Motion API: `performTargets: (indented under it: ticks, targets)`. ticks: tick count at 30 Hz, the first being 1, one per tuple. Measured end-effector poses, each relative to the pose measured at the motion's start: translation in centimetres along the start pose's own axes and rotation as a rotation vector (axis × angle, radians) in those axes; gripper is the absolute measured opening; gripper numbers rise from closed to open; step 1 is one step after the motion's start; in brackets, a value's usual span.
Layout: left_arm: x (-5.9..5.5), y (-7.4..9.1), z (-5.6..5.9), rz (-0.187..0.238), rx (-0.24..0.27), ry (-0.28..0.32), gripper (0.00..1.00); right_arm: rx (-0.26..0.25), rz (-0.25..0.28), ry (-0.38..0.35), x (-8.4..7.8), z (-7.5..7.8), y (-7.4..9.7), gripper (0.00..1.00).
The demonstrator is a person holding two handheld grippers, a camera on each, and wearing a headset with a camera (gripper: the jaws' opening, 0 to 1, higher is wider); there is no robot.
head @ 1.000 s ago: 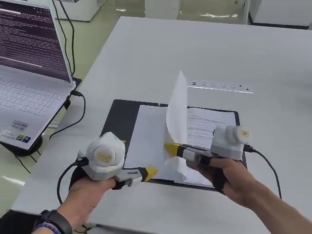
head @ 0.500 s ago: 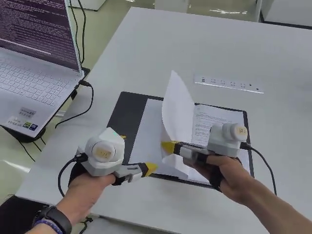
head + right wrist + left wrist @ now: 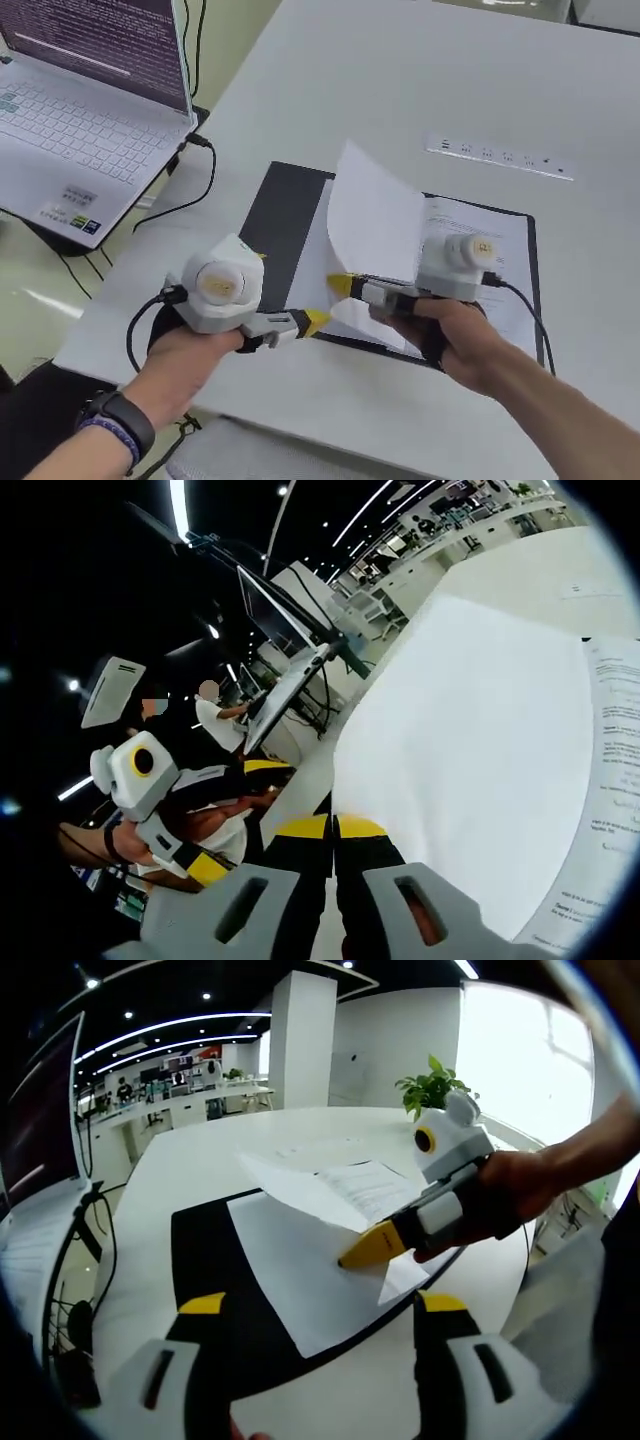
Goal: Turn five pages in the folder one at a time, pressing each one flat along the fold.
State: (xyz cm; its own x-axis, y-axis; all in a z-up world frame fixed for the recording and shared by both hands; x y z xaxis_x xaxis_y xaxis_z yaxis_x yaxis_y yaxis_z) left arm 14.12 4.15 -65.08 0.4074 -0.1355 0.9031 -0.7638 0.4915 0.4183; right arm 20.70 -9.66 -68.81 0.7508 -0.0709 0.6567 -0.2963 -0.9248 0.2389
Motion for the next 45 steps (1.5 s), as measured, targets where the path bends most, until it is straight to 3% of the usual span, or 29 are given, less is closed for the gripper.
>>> performTargets:
  ticks: [11, 22, 28, 30, 35, 43, 45]
  targets:
    - [-0.6, 0.3, -0.5, 0.006, 0.013, 0.028, 0.74, -0.051, -0.063, -0.039, -1.8, 1.1, -2.5, 0.0]
    - [-1.1, 0.5, -0.9, 0.002, 0.017, 0.046, 0.74, -0.1, -0.118, -0.07, -3.4, 2.9, -3.9, 0.01]
    - [-1.3, 0.8, -1.6, 0.004, 0.039, 0.06, 0.72, -0.119, -0.137, -0.116, -4.3, 2.7, -4.3, 0.07]
    - [-1.4, 0.8, -1.7, 0.001, 0.041, 0.063, 0.73, -0.121, -0.118, -0.114, -4.1, 2.6, -4.3, 0.06]
    - [-1.5, 1.0, -1.9, -0.004, 0.044, 0.058, 0.72, -0.095, -0.089, -0.14, -4.1, 2.7, -4.3, 0.13]
    - [-1.9, 0.8, -1.8, -0.023, 0.024, 0.064, 0.72, -0.051, -0.083, -0.137, -4.0, 2.3, -4.5, 0.27]
    - [-2.0, 0.6, -1.6, -0.032, 0.014, 0.061, 0.7, -0.018, -0.069, -0.152, -4.1, 2.1, -4.4, 0.33]
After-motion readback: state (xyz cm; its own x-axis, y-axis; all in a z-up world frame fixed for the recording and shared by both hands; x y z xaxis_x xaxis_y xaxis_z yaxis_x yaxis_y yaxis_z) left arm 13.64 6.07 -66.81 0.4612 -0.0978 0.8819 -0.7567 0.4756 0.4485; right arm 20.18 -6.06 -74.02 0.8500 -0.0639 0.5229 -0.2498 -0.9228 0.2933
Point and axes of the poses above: the centre of the closed fingertips' face, and the gripper's own axes: y roughly backward along the fingers, z roughly to its right, x roughly out of its top, the point moved 8 cm from there along y, roughly backward along the fingers, and after that the axes turned 9 degrees about z, right-handed, at the moved point
